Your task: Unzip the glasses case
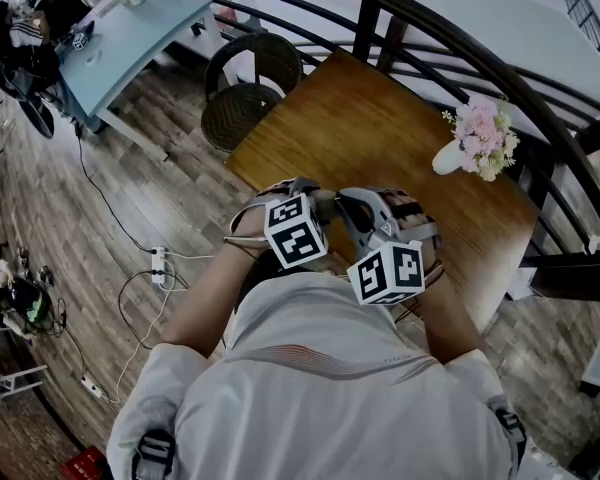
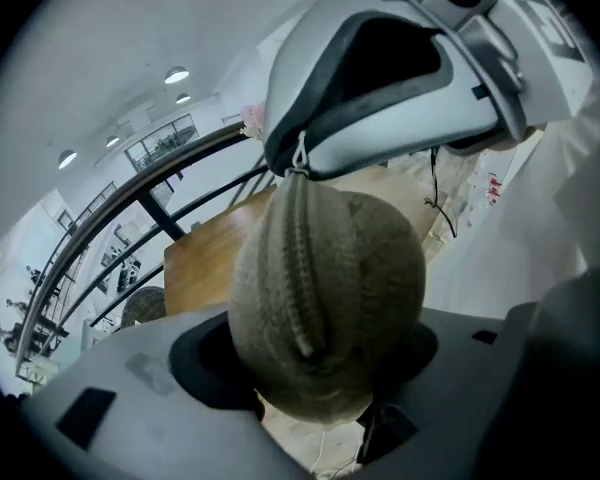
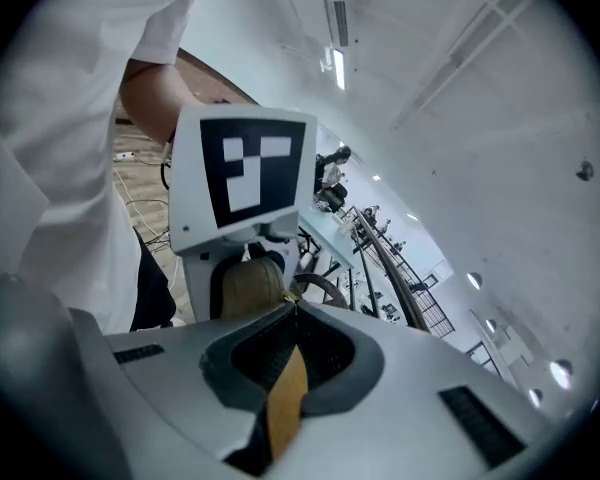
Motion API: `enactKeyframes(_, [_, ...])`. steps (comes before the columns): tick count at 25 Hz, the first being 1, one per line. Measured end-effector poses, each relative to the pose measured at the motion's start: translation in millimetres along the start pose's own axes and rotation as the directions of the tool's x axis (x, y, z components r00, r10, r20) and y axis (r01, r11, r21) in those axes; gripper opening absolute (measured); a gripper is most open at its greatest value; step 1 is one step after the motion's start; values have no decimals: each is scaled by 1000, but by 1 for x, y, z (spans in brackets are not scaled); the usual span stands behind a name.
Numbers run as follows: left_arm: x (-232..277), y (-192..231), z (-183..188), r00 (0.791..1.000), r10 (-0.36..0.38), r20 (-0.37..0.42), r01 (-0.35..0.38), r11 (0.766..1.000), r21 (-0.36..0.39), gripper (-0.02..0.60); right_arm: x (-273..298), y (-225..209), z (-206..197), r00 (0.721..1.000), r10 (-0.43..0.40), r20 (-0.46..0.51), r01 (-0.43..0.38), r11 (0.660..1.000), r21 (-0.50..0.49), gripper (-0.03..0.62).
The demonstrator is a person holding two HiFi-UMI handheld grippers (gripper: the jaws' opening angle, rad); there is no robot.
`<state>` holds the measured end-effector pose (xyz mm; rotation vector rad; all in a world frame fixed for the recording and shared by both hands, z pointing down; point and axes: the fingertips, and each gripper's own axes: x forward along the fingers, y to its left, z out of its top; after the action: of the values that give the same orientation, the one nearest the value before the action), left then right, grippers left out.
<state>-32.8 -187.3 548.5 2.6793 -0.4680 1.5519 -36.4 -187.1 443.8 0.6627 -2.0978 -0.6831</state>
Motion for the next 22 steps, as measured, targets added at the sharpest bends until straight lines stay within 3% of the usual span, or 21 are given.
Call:
enactKeyframes(3, [8, -4, -9, 998, 1, -58, 2, 999, 46, 287, -1, 9, 10, 999, 27, 26, -26, 999, -37, 49])
enactKeyframes(9, [15, -12, -11, 998, -8, -59, 12, 998, 64, 287, -4, 19, 13, 997, 59, 43, -55, 995, -84, 49])
enactKeyframes(11, [14, -10, -6, 1000, 3, -19, -2, 998, 58, 287, -5, 18, 13, 997, 55, 52, -51, 996, -73, 51])
enactKeyframes(14, [6, 0, 13, 991, 32, 129, -25, 998, -51, 287, -5, 5, 13, 998, 21, 62, -20, 1000, -14, 52])
enactKeyframes(18, [-8, 24, 24, 950, 153, 273, -101, 976, -195, 287, -9, -26, -4, 997, -59, 54, 52, 990, 129, 163])
enactKeyframes(20, [-19, 40, 26, 916, 238, 322, -157, 953, -259, 287, -15, -44, -18, 993, -105, 60, 87, 966, 245, 163])
enactKeyframes(22, [-37, 55, 29, 872, 316, 374, -195, 925, -327, 287, -23, -64, -32, 983, -171, 61, 137, 917, 374, 139])
